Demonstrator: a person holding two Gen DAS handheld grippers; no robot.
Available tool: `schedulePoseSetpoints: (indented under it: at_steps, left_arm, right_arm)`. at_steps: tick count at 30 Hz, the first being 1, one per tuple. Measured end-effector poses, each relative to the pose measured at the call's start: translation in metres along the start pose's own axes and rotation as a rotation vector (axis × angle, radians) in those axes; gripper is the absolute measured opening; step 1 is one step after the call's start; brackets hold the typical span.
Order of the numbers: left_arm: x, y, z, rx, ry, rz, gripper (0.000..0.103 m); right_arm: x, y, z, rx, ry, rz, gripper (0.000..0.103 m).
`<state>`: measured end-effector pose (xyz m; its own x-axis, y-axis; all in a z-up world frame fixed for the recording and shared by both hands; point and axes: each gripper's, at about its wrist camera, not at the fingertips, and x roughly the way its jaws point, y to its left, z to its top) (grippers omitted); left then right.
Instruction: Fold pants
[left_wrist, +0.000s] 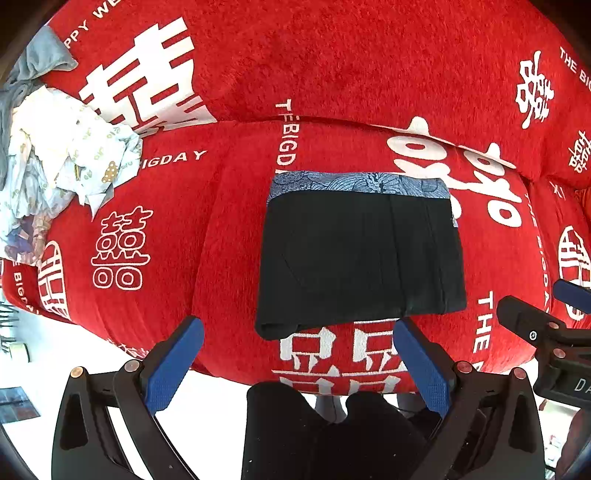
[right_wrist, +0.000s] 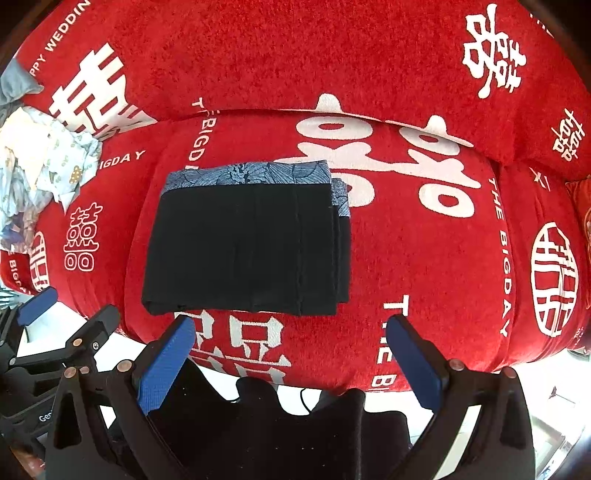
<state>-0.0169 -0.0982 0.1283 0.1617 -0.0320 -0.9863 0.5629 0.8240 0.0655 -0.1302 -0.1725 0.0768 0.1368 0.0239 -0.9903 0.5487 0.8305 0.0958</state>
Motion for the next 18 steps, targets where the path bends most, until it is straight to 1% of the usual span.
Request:
schedulePoseSetpoints:
  at_steps: [18]
  left_arm:
    - [0.0022,-0.0002,-0.0009,0.005,0.006,0.002,0.103]
  right_arm:
    - [0.0009,-0.0013,0.0003,0.002,0.001,-0.003,0.103]
